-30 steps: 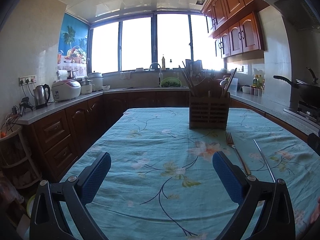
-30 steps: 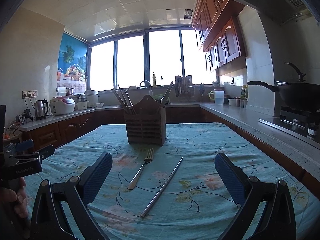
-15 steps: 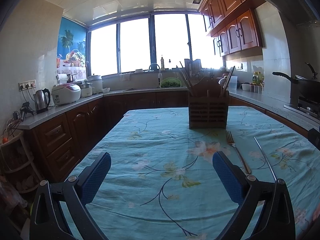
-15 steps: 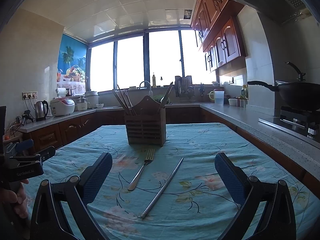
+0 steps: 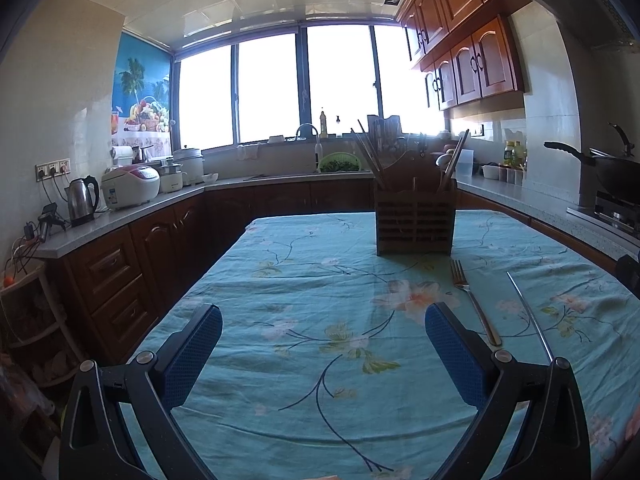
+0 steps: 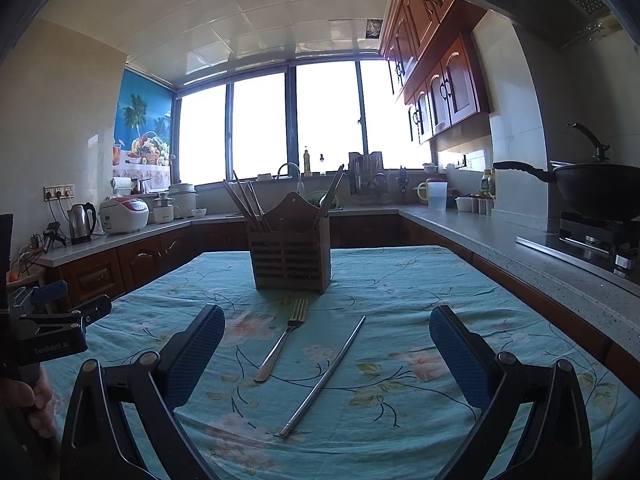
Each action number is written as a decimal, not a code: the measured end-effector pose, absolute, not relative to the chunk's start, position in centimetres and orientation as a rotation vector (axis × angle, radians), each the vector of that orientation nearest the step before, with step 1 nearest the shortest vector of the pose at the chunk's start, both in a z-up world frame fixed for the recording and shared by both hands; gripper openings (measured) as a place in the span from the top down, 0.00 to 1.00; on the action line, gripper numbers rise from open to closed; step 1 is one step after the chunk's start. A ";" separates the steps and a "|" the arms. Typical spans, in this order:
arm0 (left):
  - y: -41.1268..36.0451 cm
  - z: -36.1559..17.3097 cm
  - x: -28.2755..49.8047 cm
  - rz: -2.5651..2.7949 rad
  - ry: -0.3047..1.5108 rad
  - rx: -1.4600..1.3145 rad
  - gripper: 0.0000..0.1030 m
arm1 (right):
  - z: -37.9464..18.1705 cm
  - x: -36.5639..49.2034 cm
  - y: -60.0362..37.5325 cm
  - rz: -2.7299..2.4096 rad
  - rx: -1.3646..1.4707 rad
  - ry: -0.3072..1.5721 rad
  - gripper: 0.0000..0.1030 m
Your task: Organize utensils
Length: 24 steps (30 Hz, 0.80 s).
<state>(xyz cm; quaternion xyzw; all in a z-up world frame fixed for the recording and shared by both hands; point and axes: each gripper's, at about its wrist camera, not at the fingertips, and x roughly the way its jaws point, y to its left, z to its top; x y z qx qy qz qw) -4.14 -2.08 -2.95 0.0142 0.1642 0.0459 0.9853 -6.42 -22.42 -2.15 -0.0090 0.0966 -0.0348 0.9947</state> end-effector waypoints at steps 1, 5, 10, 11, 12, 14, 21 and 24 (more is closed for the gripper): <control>-2.1 -3.0 -4.1 0.092 0.332 0.027 0.01 | -2.2 -6.4 -22.4 -0.070 -0.017 0.194 0.00; -2.1 -3.0 -4.0 0.093 0.336 0.023 0.01 | -2.2 -6.5 -22.4 -0.070 -0.018 0.194 0.00; -2.2 -3.0 -4.1 0.097 0.337 0.022 0.01 | -2.3 -6.4 -22.4 -0.071 -0.018 0.198 0.00; -2.3 -3.0 -4.1 0.097 0.336 0.022 0.01 | -2.3 -6.4 -22.4 -0.070 -0.018 0.198 0.00; -2.3 -3.0 -4.1 0.097 0.336 0.022 0.01 | -2.3 -6.4 -22.4 -0.070 -0.018 0.198 0.00; -2.2 -3.0 -4.1 0.095 0.338 0.021 0.01 | -2.3 -6.4 -22.4 -0.072 -0.019 0.199 0.00; -2.4 -3.1 -4.3 0.096 0.338 0.018 0.01 | -2.3 -6.4 -22.4 -0.071 -0.017 0.198 0.00; -2.4 -3.1 -4.3 0.096 0.339 0.018 0.01 | -2.2 -6.4 -22.4 -0.071 -0.017 0.198 0.00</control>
